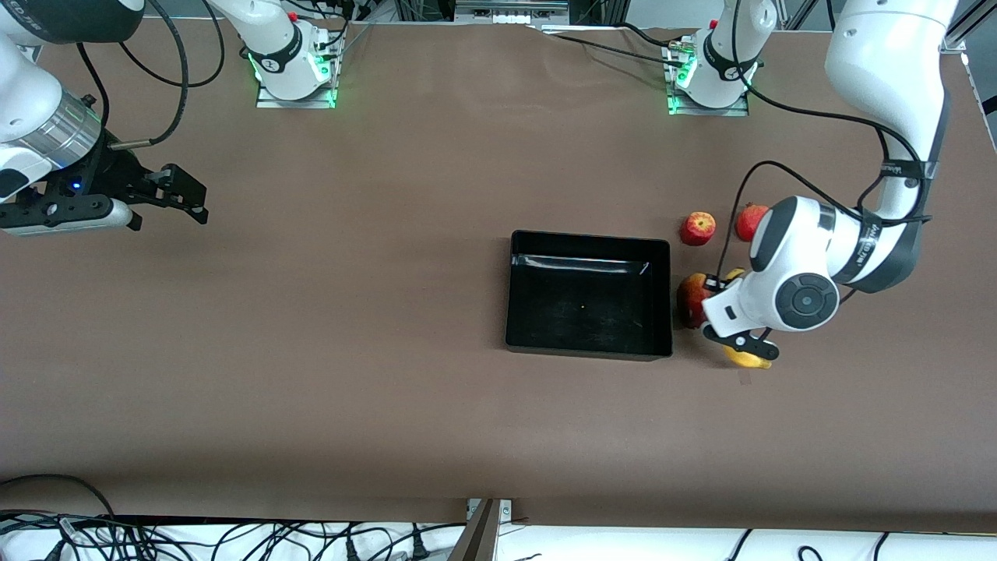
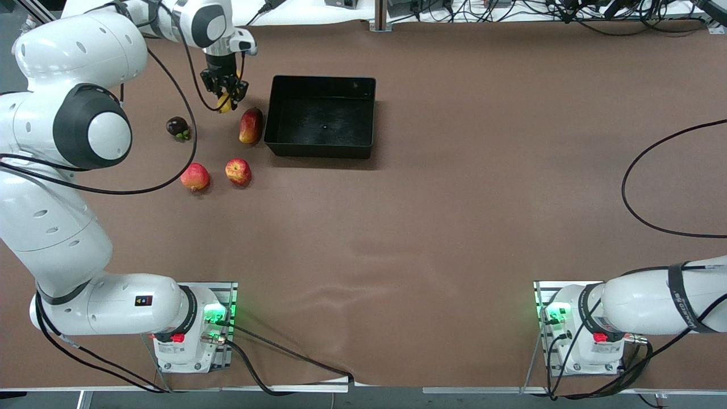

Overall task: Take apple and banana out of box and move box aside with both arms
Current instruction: 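Lift the banana out and carry it beside the mango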

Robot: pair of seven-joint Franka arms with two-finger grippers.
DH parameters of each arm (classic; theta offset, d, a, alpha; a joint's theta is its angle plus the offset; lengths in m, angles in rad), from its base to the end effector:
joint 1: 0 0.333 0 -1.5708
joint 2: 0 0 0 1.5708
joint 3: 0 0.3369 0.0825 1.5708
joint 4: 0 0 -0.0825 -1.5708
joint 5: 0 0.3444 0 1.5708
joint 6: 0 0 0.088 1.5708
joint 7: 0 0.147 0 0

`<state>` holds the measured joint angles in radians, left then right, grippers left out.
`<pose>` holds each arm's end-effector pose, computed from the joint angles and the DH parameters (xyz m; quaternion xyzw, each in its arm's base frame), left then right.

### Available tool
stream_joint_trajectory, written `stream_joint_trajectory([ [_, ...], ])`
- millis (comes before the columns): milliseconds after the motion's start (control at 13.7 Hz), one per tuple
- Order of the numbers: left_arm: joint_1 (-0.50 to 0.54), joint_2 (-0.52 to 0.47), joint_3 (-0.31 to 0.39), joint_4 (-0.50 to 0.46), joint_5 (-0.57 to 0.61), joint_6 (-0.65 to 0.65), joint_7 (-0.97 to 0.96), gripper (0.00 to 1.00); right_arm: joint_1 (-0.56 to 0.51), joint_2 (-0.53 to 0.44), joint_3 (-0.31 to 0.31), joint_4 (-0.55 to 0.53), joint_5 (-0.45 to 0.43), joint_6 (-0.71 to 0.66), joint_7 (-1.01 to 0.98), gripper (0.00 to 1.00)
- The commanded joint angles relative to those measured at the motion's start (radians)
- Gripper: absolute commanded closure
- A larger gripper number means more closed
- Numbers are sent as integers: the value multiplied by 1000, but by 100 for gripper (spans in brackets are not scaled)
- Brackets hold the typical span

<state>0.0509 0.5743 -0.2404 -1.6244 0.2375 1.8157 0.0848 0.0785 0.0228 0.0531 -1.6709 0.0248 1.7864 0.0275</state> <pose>0.6051 -0.0714 0.2738 -0.9669 0.1766 0.1774 0.0502 0.5382 0.0741 0.5694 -0.9976 -0.0498 -0.0452 0.0165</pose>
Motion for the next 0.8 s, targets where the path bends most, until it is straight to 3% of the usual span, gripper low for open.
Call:
stream_joint_trajectory([
  [0,108,-24,-16,-135,25,161,169,98,-3,-3,4,10,-9,-18,0,0],
  [146,148,-24,-14,-236,25,314,207,90,-3,-3,2,10,-8,-18,0,0],
  [219,150,-22,-14,-271,25,365,207,74,-3,-3,2,10,-8,-18,0,0],
  [292,161,-22,-14,-287,25,378,207,52,-3,-3,2,10,-8,-18,0,0],
  [365,173,-25,-14,-287,25,372,207,1,-3,-3,2,10,-8,-18,0,0],
  [731,167,-161,-57,-240,23,177,210,0,-3,-3,2,10,-8,-18,-1,0],
])
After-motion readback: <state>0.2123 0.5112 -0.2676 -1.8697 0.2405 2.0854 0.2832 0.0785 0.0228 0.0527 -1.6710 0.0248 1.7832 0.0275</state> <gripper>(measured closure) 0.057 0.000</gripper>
